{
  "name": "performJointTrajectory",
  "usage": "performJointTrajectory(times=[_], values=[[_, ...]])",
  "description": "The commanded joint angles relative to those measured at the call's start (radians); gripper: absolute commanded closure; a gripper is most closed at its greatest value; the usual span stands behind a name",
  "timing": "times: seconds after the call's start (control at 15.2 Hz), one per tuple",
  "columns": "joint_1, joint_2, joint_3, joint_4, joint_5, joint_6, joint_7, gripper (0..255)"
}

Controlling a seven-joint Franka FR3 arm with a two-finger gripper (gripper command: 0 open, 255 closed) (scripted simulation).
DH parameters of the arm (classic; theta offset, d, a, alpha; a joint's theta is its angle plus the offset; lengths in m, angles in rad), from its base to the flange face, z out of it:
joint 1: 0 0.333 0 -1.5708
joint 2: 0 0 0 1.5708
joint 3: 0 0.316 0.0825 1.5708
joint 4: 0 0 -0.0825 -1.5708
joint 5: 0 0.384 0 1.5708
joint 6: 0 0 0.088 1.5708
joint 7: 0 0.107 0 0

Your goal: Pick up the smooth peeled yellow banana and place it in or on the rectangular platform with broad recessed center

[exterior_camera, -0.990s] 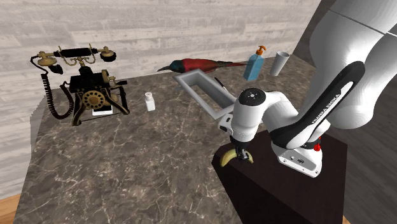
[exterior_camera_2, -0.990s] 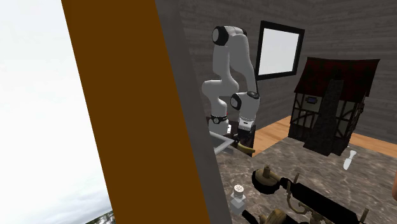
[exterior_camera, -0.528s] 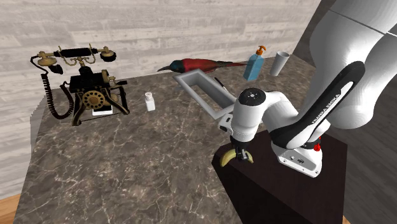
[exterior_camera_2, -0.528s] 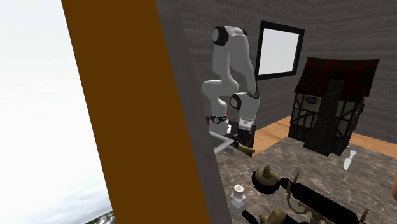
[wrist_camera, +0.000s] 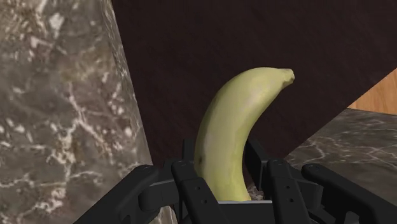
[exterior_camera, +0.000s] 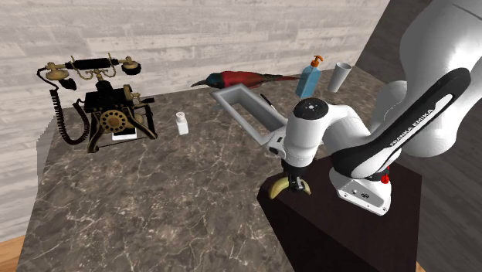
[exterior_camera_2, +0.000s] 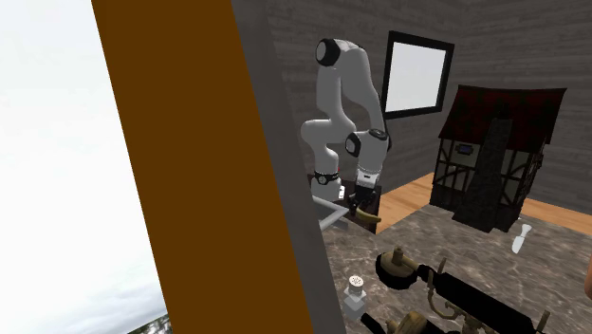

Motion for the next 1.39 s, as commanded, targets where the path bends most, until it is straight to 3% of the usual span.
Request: performJointTrajectory(times=[0.0, 0.53, 1.32], values=[[0.017, -0.051, -0.013, 0.003, 0.025, -0.054, -0.020, 255], [0.062, -0.237, -0.054, 0.017, 0.063, -0.252, -0.056, 255], [0.082, -0.443, -0.106, 0.079, 0.051, -0.519, -0.074, 255]])
